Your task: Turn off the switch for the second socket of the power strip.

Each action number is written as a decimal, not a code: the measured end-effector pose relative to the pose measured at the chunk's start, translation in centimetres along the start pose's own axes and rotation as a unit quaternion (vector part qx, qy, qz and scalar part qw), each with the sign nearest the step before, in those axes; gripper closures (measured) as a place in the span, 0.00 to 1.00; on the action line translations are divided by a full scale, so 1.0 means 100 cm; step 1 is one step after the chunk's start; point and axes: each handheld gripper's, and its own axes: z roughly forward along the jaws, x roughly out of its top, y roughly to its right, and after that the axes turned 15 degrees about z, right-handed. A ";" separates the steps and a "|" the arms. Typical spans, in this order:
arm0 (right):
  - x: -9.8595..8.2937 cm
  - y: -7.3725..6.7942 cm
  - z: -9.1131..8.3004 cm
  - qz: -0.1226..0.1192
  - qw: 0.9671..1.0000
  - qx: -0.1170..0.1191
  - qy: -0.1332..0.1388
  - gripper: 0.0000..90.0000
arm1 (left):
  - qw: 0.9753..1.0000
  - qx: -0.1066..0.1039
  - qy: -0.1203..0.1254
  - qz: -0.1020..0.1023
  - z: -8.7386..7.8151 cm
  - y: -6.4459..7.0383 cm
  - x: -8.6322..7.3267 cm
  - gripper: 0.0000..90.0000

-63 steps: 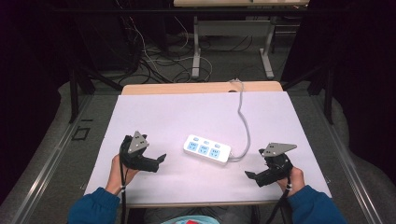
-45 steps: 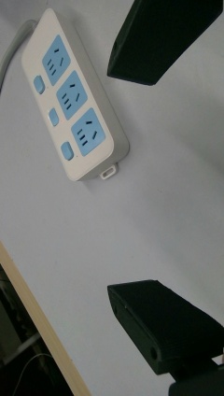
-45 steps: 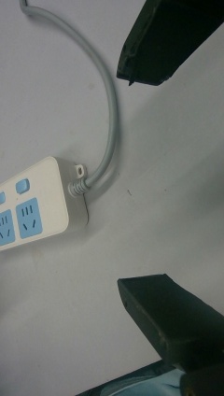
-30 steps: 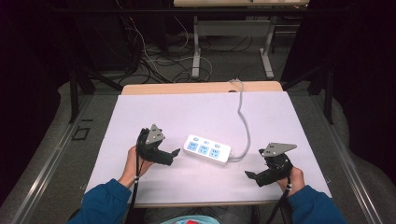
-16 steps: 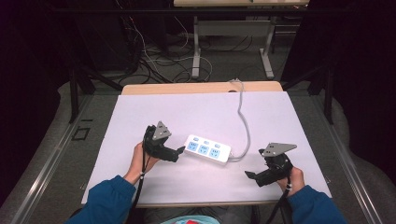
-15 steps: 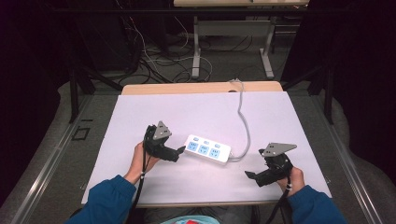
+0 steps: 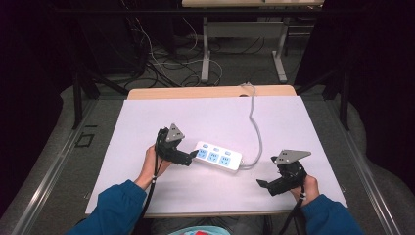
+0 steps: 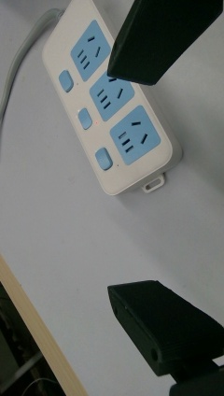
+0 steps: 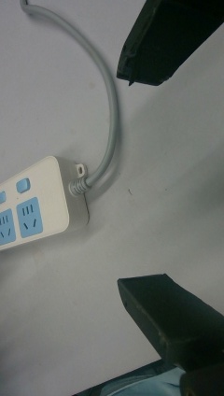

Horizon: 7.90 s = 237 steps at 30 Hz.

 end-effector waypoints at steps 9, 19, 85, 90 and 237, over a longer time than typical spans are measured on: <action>0.000 0.000 0.000 0.001 1.000 0.003 -0.001 0.02 | 1.000 -0.003 -0.001 0.000 0.008 -0.001 0.005 0.00; 0.000 0.000 0.001 0.002 1.000 0.003 -0.004 0.02 | 1.000 -0.012 -0.003 -0.003 0.017 0.000 0.011 0.00; 0.001 0.000 0.002 -0.004 1.000 0.003 -0.011 0.03 | 0.997 -0.070 -0.010 -0.011 0.067 0.012 0.029 0.80; 0.000 0.000 0.002 -0.002 1.000 0.003 -0.006 0.03 | 0.997 -0.077 -0.003 -0.007 0.068 0.013 0.030 0.96; 0.000 0.000 0.003 0.004 1.000 0.003 -0.010 0.03 | 0.996 -0.082 0.015 0.031 0.083 0.027 0.027 1.00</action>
